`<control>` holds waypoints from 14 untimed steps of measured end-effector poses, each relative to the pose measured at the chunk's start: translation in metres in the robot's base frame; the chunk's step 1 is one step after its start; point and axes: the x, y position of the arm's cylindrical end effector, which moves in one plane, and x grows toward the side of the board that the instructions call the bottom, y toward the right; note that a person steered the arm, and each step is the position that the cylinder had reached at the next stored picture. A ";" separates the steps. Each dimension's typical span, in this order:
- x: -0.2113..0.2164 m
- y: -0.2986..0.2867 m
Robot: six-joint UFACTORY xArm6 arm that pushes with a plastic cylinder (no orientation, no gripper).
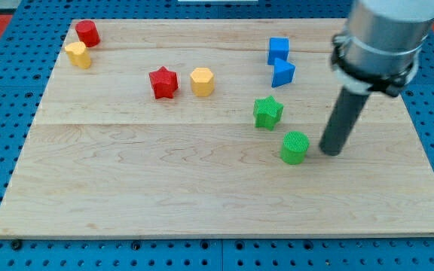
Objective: Adjust the green blocks in the vertical line
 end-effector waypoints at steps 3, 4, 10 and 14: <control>-0.034 -0.042; -0.059 -0.045; -0.088 -0.077; 0.072 -0.090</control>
